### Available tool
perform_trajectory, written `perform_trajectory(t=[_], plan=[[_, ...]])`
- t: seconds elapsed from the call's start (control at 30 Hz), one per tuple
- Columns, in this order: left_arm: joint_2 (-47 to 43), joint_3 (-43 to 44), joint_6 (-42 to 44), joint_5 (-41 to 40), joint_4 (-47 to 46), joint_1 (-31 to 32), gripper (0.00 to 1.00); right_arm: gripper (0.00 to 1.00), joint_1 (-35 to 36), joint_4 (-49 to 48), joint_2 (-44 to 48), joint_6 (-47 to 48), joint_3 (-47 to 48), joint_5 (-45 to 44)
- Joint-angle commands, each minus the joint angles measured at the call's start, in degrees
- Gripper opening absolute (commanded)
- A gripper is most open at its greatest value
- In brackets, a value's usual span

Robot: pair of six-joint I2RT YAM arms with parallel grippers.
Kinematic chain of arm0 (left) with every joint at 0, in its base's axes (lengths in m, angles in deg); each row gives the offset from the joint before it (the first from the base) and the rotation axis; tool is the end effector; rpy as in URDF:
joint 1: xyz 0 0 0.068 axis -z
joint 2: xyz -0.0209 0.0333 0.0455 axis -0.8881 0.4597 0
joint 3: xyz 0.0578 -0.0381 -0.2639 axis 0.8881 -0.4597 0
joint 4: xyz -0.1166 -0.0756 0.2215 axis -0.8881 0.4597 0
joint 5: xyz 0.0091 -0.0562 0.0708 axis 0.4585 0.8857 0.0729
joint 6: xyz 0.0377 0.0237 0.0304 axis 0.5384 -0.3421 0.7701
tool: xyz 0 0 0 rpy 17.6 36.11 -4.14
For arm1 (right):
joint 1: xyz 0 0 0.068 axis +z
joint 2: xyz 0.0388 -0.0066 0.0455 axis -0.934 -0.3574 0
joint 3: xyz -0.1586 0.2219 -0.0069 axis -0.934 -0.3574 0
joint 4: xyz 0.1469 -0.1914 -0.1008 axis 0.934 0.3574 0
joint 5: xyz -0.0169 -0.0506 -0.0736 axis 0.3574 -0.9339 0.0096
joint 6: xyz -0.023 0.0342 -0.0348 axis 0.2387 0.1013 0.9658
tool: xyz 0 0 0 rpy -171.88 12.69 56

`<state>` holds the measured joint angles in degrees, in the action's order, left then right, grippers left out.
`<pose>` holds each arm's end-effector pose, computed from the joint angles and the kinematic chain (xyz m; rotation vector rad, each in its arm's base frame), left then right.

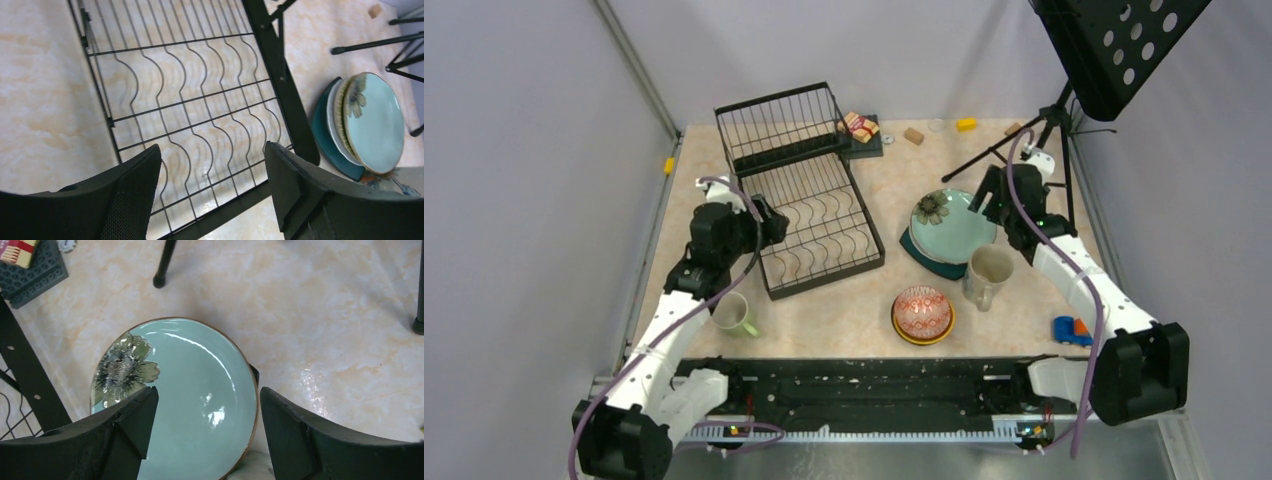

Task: Load the mixed dishes into the dish rack
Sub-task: Pick up the plate at the center of the board.

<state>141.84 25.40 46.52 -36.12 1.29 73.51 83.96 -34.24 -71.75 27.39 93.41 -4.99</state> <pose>0.2108 -0.0427 0.2912 -0.2537 1.9985 -0.4893 0.2665 0.0583 0.2943 0.4457 2.0702 0.0716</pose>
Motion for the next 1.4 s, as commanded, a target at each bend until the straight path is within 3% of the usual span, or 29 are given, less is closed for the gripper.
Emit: perform_trajectory(t=[0.0,0.37,0.6,0.8,1.0,1.17,1.27,1.37], plan=[[-1.7,1.41,1.03,2.27,-4.1,2.53,0.78,0.74,-4.52,0.9,0.06,-0.45,-1.63,7.37],[1.0,3.45,2.82,9.54,-8.04,4.33,0.77,0.68,-11.78,-1.87,-4.55,-1.05,-5.23,16.18],[2.46,4.58,5.81,17.47,-9.15,4.66,0.77,0.64,-13.75,-5.36,-10.22,-0.81,-4.55,19.68],[2.82,3.9,6.43,18.44,-8.85,4.75,0.77,0.59,-13.84,-8.31,-13.75,-0.44,-4.43,19.75],[3.86,3.96,7.05,18.44,-8.57,4.77,0.77,0.41,-13.84,-7.72,-14.12,3.11,-3.39,19.75],[5.68,4.63,7.23,19.11,-8.78,4.77,0.77,0.36,-13.86,-6.12,-13.18,5.08,-2.32,19.21],[6.36,5.07,7.46,19.76,-8.98,4.77,0.77,0.24,-13.85,-6.28,-12.88,6.27,-1.94,19.74],[6.67,5.22,7.65,19.16,-8.86,4.85,0.78,0.22,-13.86,-5.54,-12.52,6.62,-1.36,19.75]])
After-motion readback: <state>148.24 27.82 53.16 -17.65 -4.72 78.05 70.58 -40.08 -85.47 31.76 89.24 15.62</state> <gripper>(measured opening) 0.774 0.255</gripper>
